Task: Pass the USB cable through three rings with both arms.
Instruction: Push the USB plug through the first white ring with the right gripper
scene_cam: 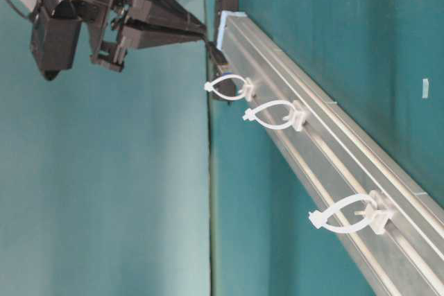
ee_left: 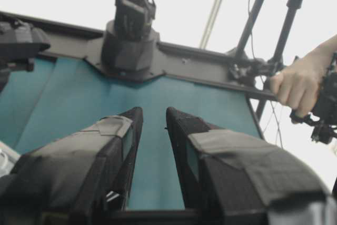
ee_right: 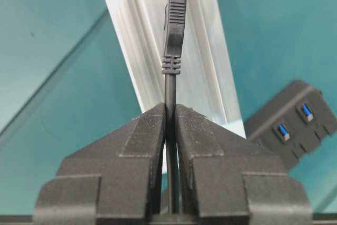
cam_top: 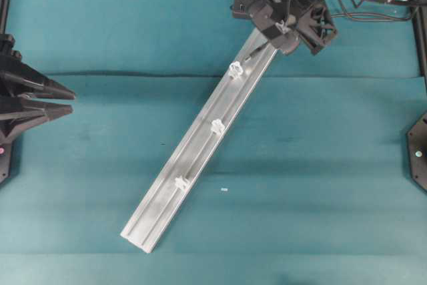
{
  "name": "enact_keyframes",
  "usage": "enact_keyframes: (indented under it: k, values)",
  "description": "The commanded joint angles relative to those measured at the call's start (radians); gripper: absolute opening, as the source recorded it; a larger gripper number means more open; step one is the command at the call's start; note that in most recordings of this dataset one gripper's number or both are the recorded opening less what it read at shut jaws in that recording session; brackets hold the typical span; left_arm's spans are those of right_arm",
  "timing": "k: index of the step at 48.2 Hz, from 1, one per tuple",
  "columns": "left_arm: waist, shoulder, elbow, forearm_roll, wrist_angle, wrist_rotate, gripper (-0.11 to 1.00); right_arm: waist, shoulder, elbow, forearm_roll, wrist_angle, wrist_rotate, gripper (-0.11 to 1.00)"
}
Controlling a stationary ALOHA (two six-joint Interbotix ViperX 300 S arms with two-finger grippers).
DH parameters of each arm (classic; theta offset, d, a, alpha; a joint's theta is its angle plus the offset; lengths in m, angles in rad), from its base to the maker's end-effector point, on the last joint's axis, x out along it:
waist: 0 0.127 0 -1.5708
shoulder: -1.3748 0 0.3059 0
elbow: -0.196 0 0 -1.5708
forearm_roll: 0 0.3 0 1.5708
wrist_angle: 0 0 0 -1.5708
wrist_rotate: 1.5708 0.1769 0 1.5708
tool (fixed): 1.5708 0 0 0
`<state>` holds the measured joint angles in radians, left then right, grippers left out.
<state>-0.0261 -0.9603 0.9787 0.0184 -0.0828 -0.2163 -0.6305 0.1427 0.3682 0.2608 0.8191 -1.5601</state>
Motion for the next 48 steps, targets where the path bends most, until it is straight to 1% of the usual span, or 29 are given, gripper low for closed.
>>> enact_keyframes:
  k: [1, 4, 12, 20, 30, 35, 44, 48]
  values:
    - [0.002, 0.018, -0.028, 0.002, -0.006, -0.002, 0.40, 0.012, 0.014, -0.008, 0.008, -0.015, -0.011, 0.08]
    - [0.002, 0.018, -0.028, 0.002, -0.005, -0.002, 0.40, 0.018, 0.020, -0.008, 0.021, -0.026, -0.011, 0.08]
    - [0.002, 0.018, -0.026, 0.002, -0.005, -0.002, 0.40, 0.035, 0.026, -0.011, 0.083, -0.035, -0.018, 0.08]
    - [0.003, 0.020, -0.026, 0.002, -0.006, -0.002, 0.40, 0.046, 0.025, -0.009, 0.109, -0.031, -0.034, 0.08]
    - [0.008, 0.025, -0.026, 0.002, -0.005, -0.002, 0.40, 0.069, 0.026, -0.009, 0.141, -0.035, -0.035, 0.08]
    - [0.015, 0.055, -0.031, 0.002, -0.011, -0.006, 0.40, 0.074, 0.032, -0.009, 0.163, -0.037, -0.035, 0.08]
    - [0.043, 0.164, -0.057, 0.002, -0.012, -0.026, 0.40, 0.080, 0.038, -0.008, 0.218, -0.048, -0.035, 0.08]
    - [0.061, 0.222, -0.069, 0.002, -0.020, -0.043, 0.40, 0.080, 0.043, -0.008, 0.224, -0.052, -0.035, 0.08]
